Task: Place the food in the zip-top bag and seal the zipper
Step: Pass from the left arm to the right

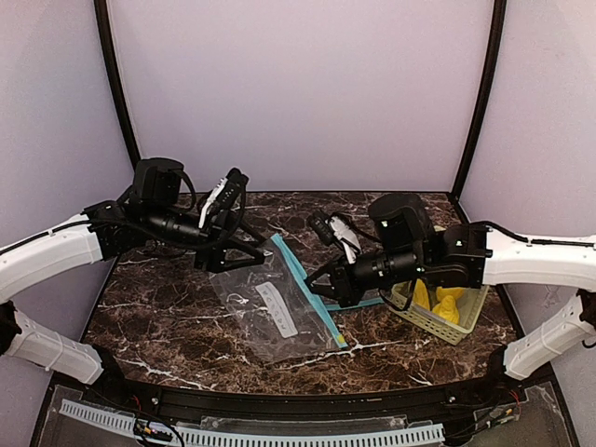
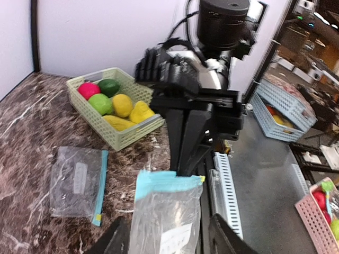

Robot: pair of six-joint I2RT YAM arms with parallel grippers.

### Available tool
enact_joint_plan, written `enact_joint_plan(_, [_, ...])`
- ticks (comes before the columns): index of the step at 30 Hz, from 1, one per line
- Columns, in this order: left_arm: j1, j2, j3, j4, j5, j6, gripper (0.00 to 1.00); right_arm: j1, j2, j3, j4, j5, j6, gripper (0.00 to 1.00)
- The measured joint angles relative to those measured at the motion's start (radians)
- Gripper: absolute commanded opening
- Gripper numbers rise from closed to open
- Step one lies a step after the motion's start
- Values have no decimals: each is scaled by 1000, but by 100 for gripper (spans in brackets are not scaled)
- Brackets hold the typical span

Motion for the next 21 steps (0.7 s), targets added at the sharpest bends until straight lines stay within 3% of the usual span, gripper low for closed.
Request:
enact_joint_plan(3, [0, -11, -1, -3, -116, -4, 68, -32, -29, -12, -35, 57, 43, 0])
enact_joint_plan(10, [0, -102, -21, 27, -336, -51, 70, -97, -114, -12, -199, 215, 128, 0])
enact_joint_plan(15, [-6, -114, -50, 87, -398, -203, 69, -97, -108, 23, -261, 256, 161, 0])
enact_joint_plan(21, [-64, -116, -199, 188, -480, -449, 69, -74, -3, 31, -199, 235, 197, 0])
